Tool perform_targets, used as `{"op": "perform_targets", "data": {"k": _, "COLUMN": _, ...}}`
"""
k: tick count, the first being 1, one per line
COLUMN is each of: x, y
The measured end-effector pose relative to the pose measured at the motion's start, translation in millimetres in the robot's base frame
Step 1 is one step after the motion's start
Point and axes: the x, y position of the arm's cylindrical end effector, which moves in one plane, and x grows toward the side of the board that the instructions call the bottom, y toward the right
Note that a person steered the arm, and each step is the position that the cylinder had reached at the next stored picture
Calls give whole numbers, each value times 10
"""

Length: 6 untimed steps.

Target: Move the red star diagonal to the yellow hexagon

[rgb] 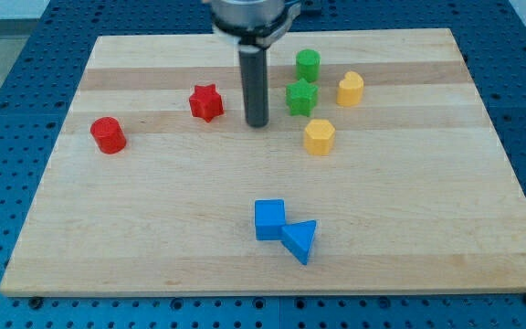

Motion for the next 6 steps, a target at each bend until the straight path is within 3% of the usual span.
{"op": "perform_targets", "data": {"k": 2, "x": -146, "y": -127}}
{"op": "perform_targets", "data": {"k": 6, "x": -238, "y": -958}}
